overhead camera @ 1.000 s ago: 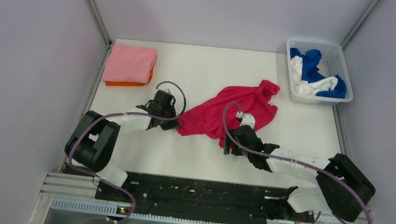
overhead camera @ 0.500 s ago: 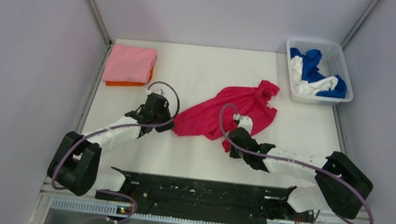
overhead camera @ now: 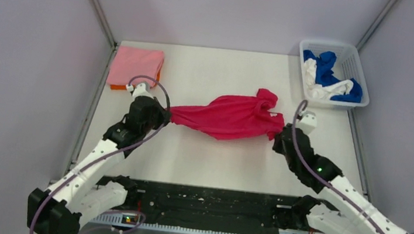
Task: Fold and stack the t-shirts
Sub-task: Flatten out the tshirt
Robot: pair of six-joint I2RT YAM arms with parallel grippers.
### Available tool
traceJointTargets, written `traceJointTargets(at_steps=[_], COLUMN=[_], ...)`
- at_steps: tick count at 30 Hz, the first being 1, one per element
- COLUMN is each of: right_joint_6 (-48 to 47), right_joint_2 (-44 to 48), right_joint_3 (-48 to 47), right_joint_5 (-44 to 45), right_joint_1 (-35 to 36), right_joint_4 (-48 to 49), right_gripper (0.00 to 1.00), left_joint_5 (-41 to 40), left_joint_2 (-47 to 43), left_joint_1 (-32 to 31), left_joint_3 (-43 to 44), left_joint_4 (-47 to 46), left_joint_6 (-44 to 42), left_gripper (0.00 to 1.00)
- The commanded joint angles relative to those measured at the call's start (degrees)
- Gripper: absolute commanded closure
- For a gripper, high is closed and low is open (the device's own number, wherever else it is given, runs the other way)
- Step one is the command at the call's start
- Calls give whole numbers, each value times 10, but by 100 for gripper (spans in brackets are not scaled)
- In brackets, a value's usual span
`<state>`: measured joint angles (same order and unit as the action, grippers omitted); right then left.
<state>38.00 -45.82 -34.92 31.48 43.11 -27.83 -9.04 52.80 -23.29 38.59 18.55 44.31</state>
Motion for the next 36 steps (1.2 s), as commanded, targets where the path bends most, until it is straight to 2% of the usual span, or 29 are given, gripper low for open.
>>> traceJointTargets(at_steps=[1,7,9,15,20,27,31,36], right_joint_6=[-55,-155,-178,-254,-262,-259,-272,-317], right_joint_2=[68,73,78,74,72,55,20,-25], right_joint_3=[-85,-230,-270,-392,-482,-573,-608,-605], right_joint_5=[52,77,56,-96,-235,-349,-342,-232], right_joint_1=[-39,-40,-40,-40,-41,-40,-40,-40], right_joint_4=[1,33,58,105,105,97,84,84], right_gripper=[100,100,100,100,100,100,100,100], left_joint_5=[-69,-73,-64,-10,47,115,107,33], left_joint_2=[-31,-49,-56,-95,-152,-199,-208,-178], left_joint_1=[-1,0,-1,-1,-1,-1,-1,-1], left_joint_3=[73,204,242,336,368,402,398,375], left_joint_4=[-9,1,1,1,-16,-10,-10,1], left_joint_6=[-3,-29,-37,-72,-79,-68,-58,-51], left_gripper=[100,100,100,100,100,100,100,100])
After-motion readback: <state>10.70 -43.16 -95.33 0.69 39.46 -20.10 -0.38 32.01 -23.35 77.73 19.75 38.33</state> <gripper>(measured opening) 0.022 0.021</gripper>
